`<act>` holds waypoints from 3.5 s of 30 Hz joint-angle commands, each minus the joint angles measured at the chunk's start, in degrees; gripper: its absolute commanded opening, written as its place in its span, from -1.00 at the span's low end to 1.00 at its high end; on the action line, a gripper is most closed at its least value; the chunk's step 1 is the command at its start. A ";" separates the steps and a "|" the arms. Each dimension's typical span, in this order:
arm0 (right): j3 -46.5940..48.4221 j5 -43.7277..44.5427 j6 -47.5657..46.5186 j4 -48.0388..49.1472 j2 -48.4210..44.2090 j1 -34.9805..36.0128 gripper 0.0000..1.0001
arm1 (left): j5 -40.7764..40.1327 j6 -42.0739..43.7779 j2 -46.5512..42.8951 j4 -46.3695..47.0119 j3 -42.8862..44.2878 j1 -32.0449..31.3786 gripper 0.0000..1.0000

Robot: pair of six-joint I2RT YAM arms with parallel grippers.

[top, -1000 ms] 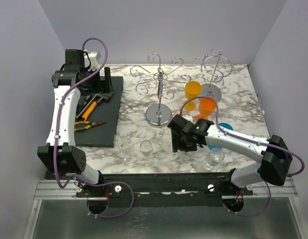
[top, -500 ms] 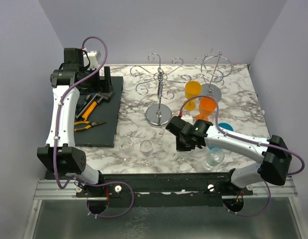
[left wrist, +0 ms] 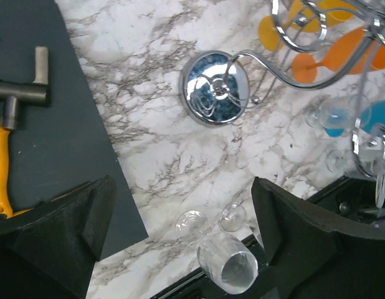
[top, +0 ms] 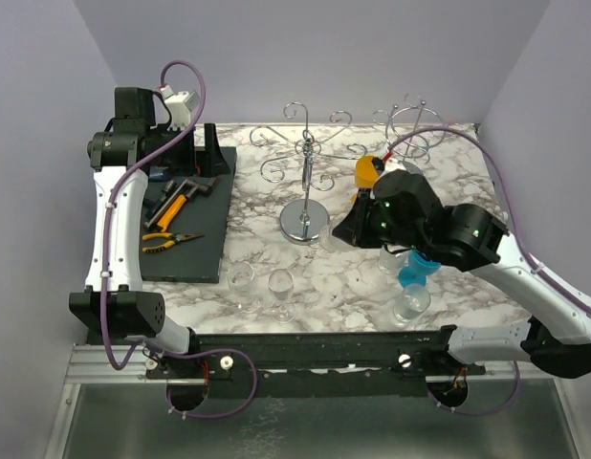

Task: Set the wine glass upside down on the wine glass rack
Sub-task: Pick up the wine glass at the center of the board, then turn the wine glass upside down at the wine rack.

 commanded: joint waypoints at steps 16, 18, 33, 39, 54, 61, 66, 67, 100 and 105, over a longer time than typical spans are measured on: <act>25.16 -7.56 -3.78 19.52 14.23 0.21 -0.99 | 14.19 6.22 -3.53 -9.29 5.74 -9.04 0.97; 26.59 -8.56 -4.25 20.50 16.01 0.21 -0.99 | 14.32 6.13 -3.73 -9.62 6.90 -9.11 0.97; 29.62 -12.17 -6.12 24.00 21.09 0.21 -0.99 | 17.04 8.13 -4.61 -11.09 6.70 -9.19 0.78; 29.18 -10.80 -7.63 24.51 21.86 0.25 -0.99 | 19.19 8.81 -4.93 -12.28 7.25 -9.20 0.71; 23.67 -18.93 -5.79 33.74 21.87 0.21 -0.99 | 18.24 5.78 -4.94 -7.11 3.66 -9.23 0.08; 22.29 -20.44 -4.71 34.94 22.81 0.21 -0.99 | 16.75 5.62 -4.64 -6.43 3.85 -9.22 -0.59; 21.64 -21.02 -3.77 34.86 22.69 0.21 -0.81 | 12.53 7.44 -6.09 -4.99 2.83 -9.19 -1.00; 21.60 -21.26 -3.38 34.47 22.77 0.21 -0.66 | 11.77 8.07 -6.61 -4.58 2.64 -9.21 -1.00; 12.67 -55.20 2.02 40.02 9.66 -7.97 0.82 | 5.71 21.35 -15.44 6.98 -3.06 -9.20 -1.00; 16.31 -54.80 -0.68 37.28 11.43 -7.97 0.82 | 6.44 22.17 -15.66 6.98 -2.52 -9.26 -1.00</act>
